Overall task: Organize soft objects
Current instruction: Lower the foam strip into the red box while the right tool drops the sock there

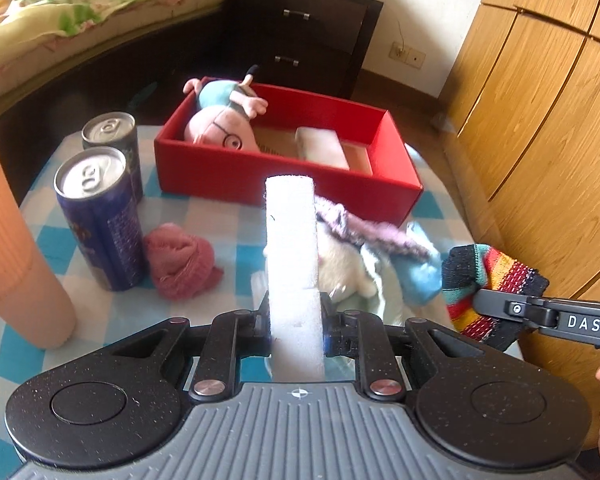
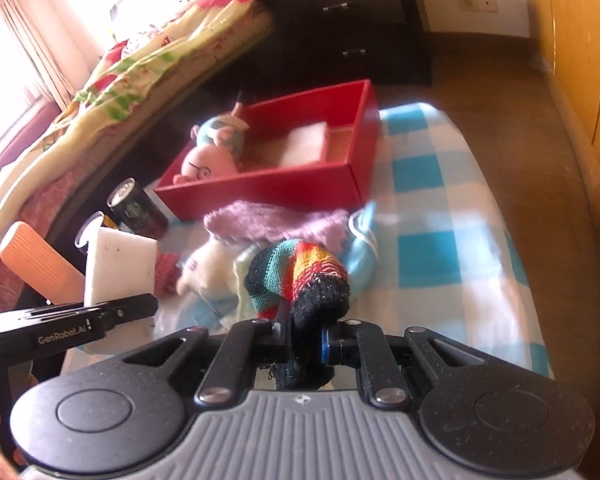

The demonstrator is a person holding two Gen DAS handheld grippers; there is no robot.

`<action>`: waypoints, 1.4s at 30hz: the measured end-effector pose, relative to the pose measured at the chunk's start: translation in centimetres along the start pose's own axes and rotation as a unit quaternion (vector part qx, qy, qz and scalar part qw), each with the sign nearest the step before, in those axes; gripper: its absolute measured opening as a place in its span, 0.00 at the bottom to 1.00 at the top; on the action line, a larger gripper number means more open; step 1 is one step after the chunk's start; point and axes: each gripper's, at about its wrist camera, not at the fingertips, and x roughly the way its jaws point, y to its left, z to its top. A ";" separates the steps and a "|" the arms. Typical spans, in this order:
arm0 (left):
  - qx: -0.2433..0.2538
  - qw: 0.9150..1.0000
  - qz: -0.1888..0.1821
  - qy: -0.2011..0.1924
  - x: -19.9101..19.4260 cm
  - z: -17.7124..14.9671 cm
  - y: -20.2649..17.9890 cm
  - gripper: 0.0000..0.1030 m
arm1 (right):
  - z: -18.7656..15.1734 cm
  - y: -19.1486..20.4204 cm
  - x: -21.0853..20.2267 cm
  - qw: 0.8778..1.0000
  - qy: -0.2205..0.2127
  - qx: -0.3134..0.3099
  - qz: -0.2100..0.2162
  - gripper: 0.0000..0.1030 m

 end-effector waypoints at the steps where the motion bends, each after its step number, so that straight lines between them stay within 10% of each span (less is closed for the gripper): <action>1: 0.001 1.000 -0.002 -0.002 0.0 0.2 -0.1 0.18 | 0.1 0.1 -0.1 1.000 -0.004 0.000 0.002 0.00; 19: 0.010 0.998 -0.012 -0.055 1.9 5.2 -1.1 0.19 | 6.3 2.9 2.2 0.995 -0.094 -0.018 0.002 0.00; 42: 0.030 0.997 0.002 -0.074 8.8 11.3 -0.3 0.19 | 11.9 1.5 9.2 0.995 -0.096 -0.018 -0.020 0.00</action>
